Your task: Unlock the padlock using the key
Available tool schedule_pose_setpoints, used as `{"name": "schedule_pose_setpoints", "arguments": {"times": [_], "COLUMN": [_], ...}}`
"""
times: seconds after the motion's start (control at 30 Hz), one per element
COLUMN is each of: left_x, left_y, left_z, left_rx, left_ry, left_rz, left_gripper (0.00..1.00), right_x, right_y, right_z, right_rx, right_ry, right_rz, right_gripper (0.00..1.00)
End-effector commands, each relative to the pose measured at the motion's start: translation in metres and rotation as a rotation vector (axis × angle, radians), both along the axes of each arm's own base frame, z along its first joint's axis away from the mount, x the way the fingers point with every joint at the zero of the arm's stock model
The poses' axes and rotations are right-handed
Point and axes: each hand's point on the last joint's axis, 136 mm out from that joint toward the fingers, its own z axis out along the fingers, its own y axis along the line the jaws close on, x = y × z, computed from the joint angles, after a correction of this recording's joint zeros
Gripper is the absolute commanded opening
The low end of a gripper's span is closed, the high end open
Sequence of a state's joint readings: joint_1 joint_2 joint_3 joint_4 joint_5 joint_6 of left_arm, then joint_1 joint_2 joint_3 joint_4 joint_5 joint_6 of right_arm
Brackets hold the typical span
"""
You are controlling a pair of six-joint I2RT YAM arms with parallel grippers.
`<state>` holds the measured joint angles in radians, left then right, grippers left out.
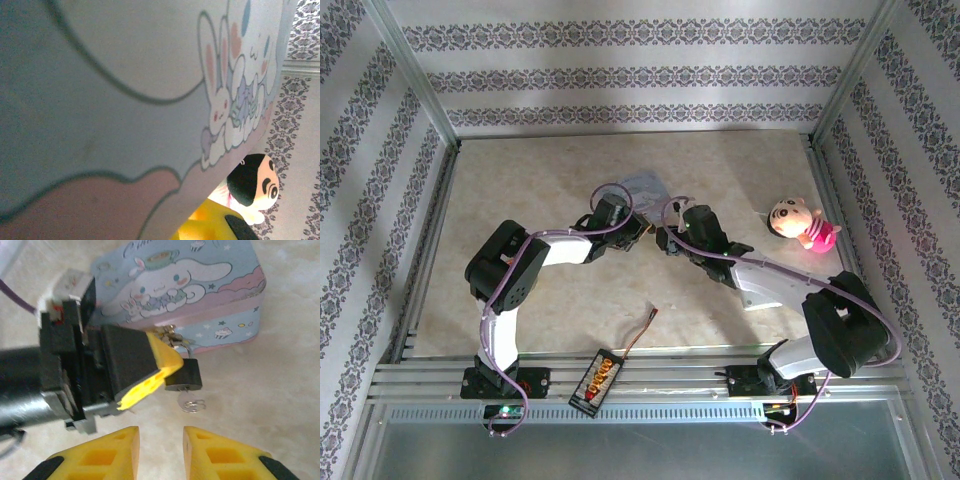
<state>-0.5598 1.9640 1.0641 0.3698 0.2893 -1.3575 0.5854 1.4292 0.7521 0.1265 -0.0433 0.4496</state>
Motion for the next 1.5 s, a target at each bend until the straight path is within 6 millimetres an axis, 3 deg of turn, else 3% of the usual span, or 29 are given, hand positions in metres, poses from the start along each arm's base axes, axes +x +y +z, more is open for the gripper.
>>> {"name": "schedule_pose_setpoints", "arguments": {"times": [0.0,0.47,0.87,1.47], "left_x": [-0.019,-0.019,-0.019,-0.019], "left_y": [0.002,0.004,0.003,0.002], "left_z": [-0.009,-0.014,-0.016,-0.017], "left_rx": [0.015,0.004,-0.006,-0.007], "left_ry": [0.112,0.158,0.17,0.17], "left_rz": [-0.053,-0.057,-0.063,-0.073], "left_gripper": [0.0,0.0,0.0,0.0], "right_x": [-0.01,0.001,0.015,0.03], "right_y": [-0.005,0.02,0.019,0.021], "right_z": [-0.013,-0.03,-0.045,-0.051], "right_rx": [-0.183,-0.33,-0.418,-0.455], "right_ry": [0.028,0.061,0.066,0.042], "right_rz": [0.092,0.199,0.206,0.184], "right_gripper": [0.29,0.3,0.31,0.29]}}
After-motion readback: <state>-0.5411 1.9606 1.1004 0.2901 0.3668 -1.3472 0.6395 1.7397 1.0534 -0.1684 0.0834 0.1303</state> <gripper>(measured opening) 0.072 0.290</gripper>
